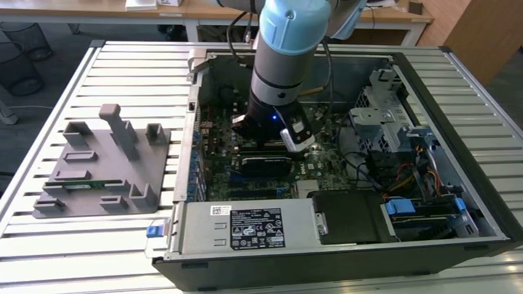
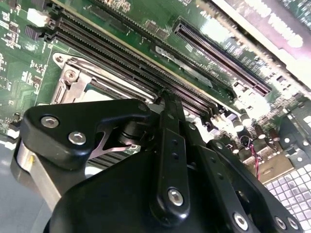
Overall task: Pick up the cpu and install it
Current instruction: 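Install the second cpu locking lever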
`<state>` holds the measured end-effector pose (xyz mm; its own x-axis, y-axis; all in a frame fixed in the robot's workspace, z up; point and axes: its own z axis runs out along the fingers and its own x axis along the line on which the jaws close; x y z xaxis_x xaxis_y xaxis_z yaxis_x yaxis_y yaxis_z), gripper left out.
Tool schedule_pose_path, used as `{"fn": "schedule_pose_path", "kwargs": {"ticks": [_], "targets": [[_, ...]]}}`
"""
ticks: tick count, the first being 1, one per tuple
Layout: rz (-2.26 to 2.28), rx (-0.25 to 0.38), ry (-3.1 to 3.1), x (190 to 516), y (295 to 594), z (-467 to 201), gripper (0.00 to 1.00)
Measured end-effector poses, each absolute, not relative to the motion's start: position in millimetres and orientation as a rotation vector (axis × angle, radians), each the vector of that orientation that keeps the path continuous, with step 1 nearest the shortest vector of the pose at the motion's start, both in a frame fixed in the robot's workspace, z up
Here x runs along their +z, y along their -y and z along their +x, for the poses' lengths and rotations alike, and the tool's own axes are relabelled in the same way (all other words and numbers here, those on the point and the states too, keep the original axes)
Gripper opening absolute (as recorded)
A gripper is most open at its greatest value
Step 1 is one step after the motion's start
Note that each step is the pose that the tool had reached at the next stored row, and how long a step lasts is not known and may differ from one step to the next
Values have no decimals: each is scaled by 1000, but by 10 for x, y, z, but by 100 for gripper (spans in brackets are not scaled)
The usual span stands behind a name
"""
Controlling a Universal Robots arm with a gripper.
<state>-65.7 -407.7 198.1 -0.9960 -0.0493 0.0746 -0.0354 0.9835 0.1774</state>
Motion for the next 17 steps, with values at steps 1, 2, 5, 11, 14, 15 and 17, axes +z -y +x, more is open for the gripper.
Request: {"fn": "schedule_pose_path", "kwargs": {"ticks": [1, 2, 5, 11, 14, 15, 17], "targets": [[65, -280, 3049, 1978, 4077, -665, 11], [66, -287, 3049, 1974, 4078, -673, 11], [67, -294, 3048, 1961, 4080, -682, 11], [67, -302, 3048, 1958, 4082, -707, 11], [67, -302, 3048, 1993, 4082, -709, 11], [67, -302, 3048, 2005, 4082, -709, 11], [67, -303, 3048, 2012, 4089, -710, 11]]}}
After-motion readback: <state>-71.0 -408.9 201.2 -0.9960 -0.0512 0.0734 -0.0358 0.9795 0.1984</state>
